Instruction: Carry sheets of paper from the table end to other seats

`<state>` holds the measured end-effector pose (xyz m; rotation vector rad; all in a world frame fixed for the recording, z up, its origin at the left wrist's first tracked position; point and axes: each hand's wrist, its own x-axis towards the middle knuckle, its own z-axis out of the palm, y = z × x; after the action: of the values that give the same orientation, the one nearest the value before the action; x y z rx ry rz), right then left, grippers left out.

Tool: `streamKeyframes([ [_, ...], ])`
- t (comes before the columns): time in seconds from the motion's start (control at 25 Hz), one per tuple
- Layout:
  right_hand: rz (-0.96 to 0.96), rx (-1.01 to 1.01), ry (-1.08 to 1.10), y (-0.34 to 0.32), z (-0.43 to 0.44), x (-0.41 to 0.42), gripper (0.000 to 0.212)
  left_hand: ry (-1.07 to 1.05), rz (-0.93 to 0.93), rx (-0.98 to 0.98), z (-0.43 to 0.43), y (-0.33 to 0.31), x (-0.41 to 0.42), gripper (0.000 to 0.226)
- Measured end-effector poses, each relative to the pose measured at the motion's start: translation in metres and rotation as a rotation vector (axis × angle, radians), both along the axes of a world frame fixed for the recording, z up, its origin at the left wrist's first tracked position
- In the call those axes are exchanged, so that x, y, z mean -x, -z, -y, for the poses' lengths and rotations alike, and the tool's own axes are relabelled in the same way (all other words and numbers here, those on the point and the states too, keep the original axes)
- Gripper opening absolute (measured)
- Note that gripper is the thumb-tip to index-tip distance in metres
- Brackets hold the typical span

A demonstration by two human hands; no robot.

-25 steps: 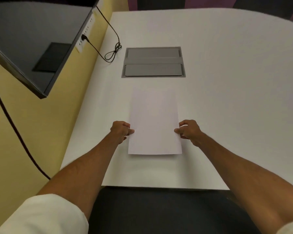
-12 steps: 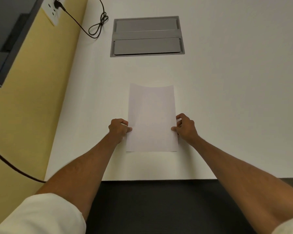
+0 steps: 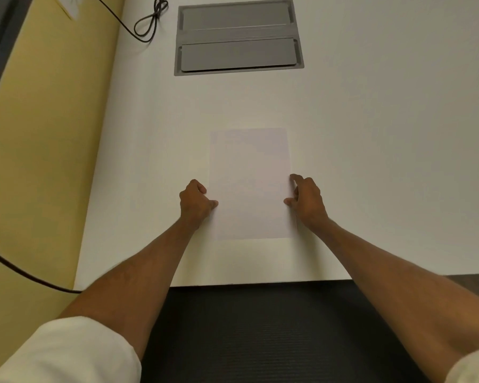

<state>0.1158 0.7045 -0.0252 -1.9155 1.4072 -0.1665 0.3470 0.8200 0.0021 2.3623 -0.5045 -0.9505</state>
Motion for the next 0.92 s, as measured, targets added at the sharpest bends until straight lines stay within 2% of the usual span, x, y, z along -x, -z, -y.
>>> streamKeyframes([
  [0.12,0.003,-0.071,0.056,-0.001,0.001,-0.003,0.036,0.108,0.009,0.011,-0.002,0.002,0.000,0.052],
  [0.2,-0.024,-0.078,0.012,-0.003,0.002,-0.004,0.036,0.154,0.006,0.028,-0.004,0.003,0.001,0.062],
  [0.32,-0.079,-0.027,-0.073,-0.006,0.004,-0.003,0.047,0.154,0.016,0.033,-0.005,0.001,0.004,0.062],
  [0.6,0.033,-0.125,0.095,0.006,0.005,-0.002,0.036,0.170,0.031,0.039,-0.006,0.003,0.004,0.062],
  [0.92,0.017,-0.061,0.026,0.004,0.003,0.007,0.062,0.179,-0.002,0.098,-0.015,0.006,-0.003,0.077],
])
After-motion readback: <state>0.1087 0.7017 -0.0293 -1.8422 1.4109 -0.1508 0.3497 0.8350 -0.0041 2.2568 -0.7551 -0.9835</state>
